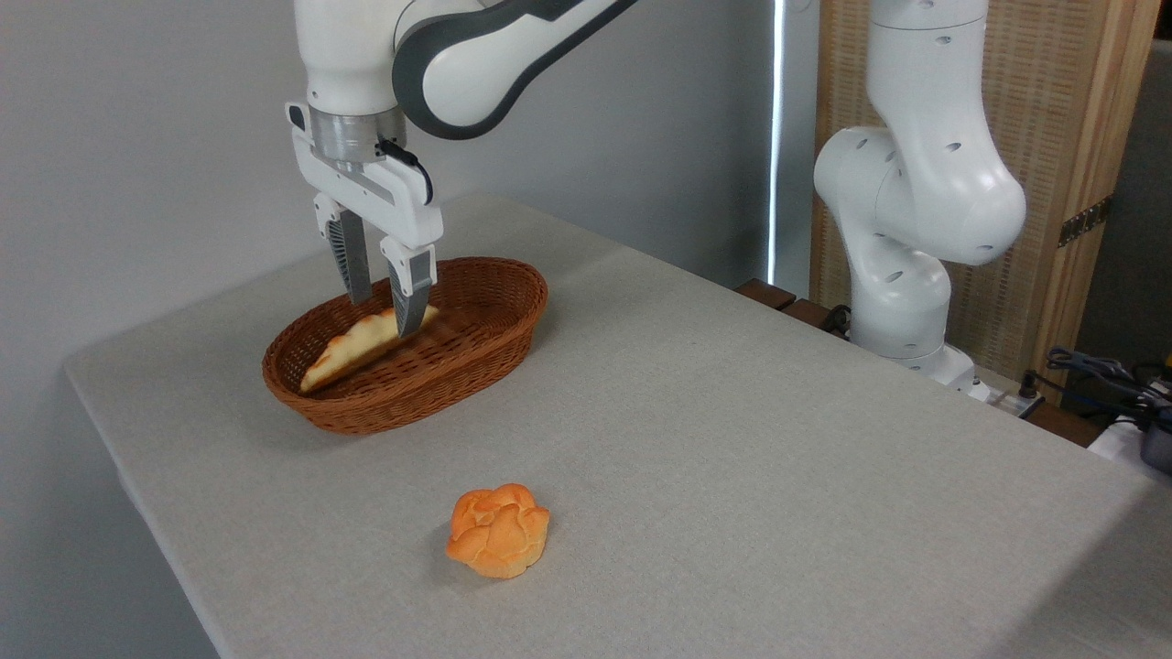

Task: Put bread into the basket

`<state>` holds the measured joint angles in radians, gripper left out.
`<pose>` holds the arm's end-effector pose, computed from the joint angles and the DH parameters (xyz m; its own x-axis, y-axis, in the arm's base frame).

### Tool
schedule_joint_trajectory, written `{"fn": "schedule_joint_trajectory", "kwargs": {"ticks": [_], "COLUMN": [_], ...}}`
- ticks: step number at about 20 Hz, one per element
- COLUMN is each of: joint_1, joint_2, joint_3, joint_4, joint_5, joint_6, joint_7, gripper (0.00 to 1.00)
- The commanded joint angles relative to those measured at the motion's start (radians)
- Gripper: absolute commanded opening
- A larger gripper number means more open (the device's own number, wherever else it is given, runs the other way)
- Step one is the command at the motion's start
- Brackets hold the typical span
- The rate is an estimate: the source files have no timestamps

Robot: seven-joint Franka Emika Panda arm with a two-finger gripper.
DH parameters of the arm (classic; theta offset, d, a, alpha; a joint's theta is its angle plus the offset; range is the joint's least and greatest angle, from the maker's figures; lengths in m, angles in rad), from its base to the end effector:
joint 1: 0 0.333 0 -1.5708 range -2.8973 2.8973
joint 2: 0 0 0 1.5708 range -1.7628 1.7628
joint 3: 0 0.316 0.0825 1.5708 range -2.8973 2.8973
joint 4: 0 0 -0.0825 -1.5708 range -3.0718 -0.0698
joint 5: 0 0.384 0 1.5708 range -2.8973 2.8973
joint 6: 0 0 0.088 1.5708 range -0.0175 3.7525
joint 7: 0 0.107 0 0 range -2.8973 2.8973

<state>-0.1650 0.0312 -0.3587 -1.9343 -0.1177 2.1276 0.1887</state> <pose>0.5027 -0.2943 0.4849 0.7837 -0.5949 0.1788 -0.6149 -0.7838 0.0874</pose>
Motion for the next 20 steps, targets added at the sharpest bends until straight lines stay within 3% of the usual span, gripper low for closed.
{"fn": "schedule_joint_trajectory", "kwargs": {"ticks": [1, 3, 7, 9, 13, 20], "joint_1": [0.01, 0.016, 0.016, 0.016, 0.016, 0.016], "joint_2": [-0.054, -0.088, -0.091, -0.091, -0.085, -0.002], "joint_3": [0.012, 0.044, 0.167, 0.223, 0.308, 0.357], "joint_4": [0.008, 0.024, 0.138, 0.19, 0.224, 0.32], "joint_5": [0.015, 0.015, 0.018, 0.036, 0.066, 0.07], "joint_6": [-0.043, -0.139, -0.395, -0.463, -0.468, -0.471], "joint_7": [0.04, 0.144, 0.371, 0.442, 0.448, 0.443], "gripper": [1.0, 1.0, 1.0, 1.0, 1.0, 1.0]}}
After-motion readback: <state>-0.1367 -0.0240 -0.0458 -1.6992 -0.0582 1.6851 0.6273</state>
